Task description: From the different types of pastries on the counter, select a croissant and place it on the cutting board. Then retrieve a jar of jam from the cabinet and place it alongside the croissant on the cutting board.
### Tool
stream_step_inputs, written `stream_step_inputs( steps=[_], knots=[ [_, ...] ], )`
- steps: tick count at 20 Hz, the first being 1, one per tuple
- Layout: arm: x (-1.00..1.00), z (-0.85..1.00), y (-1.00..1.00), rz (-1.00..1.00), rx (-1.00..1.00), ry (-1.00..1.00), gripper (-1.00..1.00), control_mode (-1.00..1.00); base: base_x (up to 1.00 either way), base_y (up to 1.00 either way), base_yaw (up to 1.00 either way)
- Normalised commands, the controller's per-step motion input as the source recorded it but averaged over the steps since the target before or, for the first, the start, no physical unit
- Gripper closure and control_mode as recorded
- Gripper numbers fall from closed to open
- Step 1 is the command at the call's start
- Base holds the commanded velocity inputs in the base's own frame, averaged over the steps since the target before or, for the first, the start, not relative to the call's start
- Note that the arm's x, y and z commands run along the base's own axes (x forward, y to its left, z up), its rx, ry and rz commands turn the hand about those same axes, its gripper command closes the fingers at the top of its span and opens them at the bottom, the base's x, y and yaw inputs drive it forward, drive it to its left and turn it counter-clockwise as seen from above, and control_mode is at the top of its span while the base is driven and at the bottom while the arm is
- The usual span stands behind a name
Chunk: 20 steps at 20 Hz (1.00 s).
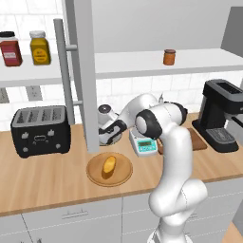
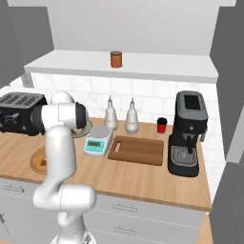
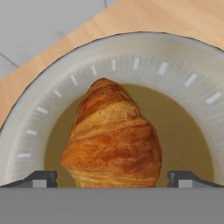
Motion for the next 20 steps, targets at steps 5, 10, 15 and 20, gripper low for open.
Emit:
stream_step_inputs(
  steps=[5, 10, 15, 20],
  knots=[
    [0.0, -0.22, 0.0, 0.0, 0.0, 0.0, 1.0, -1.0, 0.0, 0.0, 0.0],
    [0.0, -0.2, 0.02, 0.0, 0.0, 0.0, 1.0, -1.0, 0.0, 0.0, 0.0],
    [-0.04, -0.07, 0.0, 0.0, 0.0, 0.0, 1.0, -1.0, 0.0, 0.0, 0.0],
    [-0.2, 0.13, 0.0, 0.0, 0.0, -0.02, 1.0, -1.0, 0.0, 0.0, 0.0]
  ],
)
